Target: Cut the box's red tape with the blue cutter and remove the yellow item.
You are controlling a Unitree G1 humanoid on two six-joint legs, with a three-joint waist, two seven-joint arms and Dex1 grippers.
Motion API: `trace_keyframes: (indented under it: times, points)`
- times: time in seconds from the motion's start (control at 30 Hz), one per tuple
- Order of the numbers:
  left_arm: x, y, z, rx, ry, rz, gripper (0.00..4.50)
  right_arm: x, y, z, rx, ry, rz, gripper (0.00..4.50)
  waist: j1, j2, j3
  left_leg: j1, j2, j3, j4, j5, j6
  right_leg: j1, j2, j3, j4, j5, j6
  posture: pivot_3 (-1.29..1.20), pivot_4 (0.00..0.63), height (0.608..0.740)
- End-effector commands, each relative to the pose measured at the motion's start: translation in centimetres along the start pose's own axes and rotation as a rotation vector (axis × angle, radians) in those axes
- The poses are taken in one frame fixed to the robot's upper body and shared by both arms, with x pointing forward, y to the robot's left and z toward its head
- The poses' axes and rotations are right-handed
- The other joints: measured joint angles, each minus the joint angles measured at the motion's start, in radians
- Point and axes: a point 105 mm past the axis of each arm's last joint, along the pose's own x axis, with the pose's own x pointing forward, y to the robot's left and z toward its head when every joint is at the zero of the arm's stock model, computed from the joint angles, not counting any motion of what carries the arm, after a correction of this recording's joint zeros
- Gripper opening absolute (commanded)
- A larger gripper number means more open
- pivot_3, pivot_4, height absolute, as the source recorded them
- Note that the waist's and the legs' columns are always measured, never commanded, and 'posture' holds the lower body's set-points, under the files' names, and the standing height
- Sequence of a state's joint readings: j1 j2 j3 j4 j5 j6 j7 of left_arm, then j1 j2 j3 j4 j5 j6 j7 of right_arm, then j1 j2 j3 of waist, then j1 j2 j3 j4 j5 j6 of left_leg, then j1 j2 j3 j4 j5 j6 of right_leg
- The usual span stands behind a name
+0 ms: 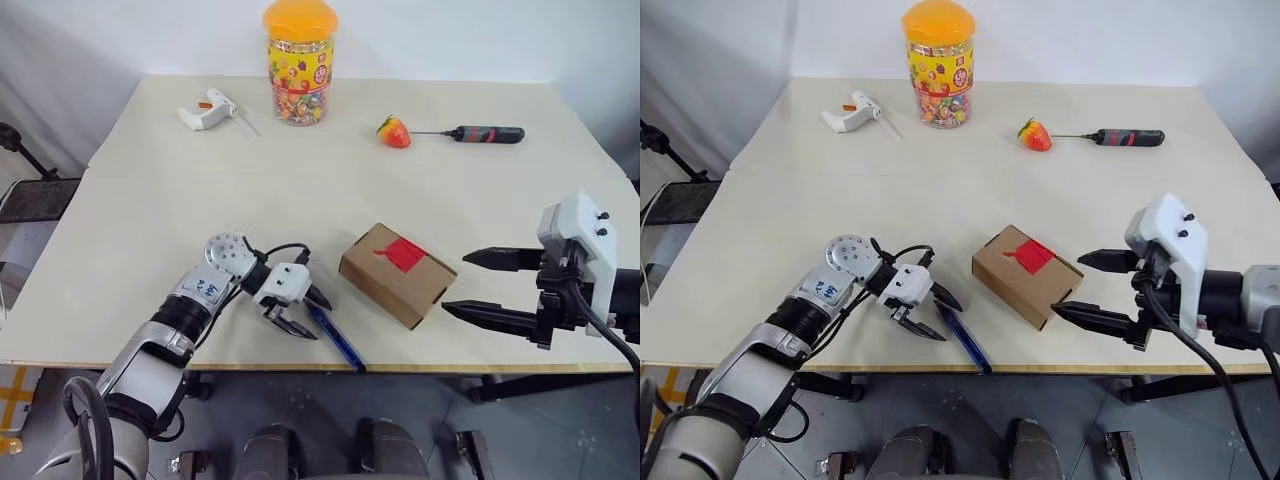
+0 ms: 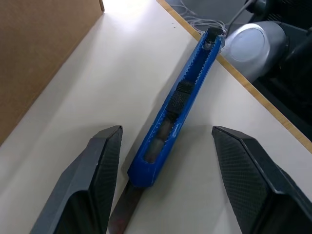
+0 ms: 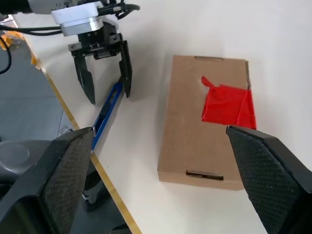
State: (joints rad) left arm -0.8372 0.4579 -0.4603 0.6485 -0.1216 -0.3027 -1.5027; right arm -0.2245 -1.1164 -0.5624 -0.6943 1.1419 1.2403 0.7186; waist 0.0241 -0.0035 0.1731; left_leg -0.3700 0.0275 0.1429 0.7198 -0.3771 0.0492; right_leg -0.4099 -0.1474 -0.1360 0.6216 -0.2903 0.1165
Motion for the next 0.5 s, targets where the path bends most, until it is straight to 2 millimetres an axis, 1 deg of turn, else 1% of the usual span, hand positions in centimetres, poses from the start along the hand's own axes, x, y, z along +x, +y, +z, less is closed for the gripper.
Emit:
trace_keyframes:
  times: [0.03, 0.13, 0.2, 0.3, 0.4, 0.5]
  points:
    - [-0.05, -2.53, -2.56, -0.092, 0.118, -0.169, 2.6, -0.63, -0.15, 1.01, -0.051, -0.032, -0.036, 4.5, 0.001, 0.0, 0.0, 0.0, 0.0, 0.0, 0.0, 0.0, 0.0, 0.0, 0.0, 0.0, 0.0, 0.0, 0.0, 0.0, 0.15, 0.74]
    - [-0.01, -2.47, -2.63, -0.088, 0.122, -0.162, 1.78, -0.68, -0.24, 1.05, -0.052, -0.035, -0.042, 4.5, 0.001, 0.0, 0.0, 0.001, -0.001, 0.0, 0.001, 0.0, 0.001, 0.001, -0.001, 0.0, 0.0, 0.0, 0.0, 0.0, 0.15, 0.74]
    - [-0.01, -2.54, -2.66, -0.096, 0.123, -0.168, 1.78, -0.68, -0.29, 1.05, -0.053, -0.036, -0.044, 4.5, 0.001, 0.0, 0.0, 0.0, -0.001, -0.001, 0.001, 0.0, 0.001, 0.001, -0.001, 0.0, -0.001, 0.0, 0.001, 0.0, 0.15, 0.74]
    - [0.03, -2.71, -2.84, -0.104, 0.13, -0.175, 1.2, -0.75, -0.37, 1.11, -0.055, -0.038, -0.05, 4.5, 0.001, 0.0, -0.001, 0.001, -0.001, -0.001, 0.001, 0.0, 0.001, 0.001, -0.001, 0.0, -0.001, 0.0, 0.001, 0.0, 0.15, 0.74]
    - [0.04, -2.68, -2.91, -0.094, 0.133, -0.165, 0.46, -0.72, -0.47, 1.14, -0.057, -0.038, -0.052, 4.5, 0.0, 0.0, -0.001, 0.001, -0.001, -0.001, 0.001, 0.0, 0.001, 0.002, -0.002, 0.0, -0.001, 0.001, 0.001, 0.0, 0.15, 0.74]
    - [0.02, -2.69, -2.94, -0.092, 0.131, -0.156, 0.46, -0.7, -0.57, 1.17, -0.059, -0.038, -0.052, 4.5, -0.003, 0.0, -0.001, 0.001, -0.001, -0.001, 0.001, 0.0, 0.001, 0.002, -0.001, 0.0, -0.001, 0.001, 0.001, 0.0, 0.15, 0.74]
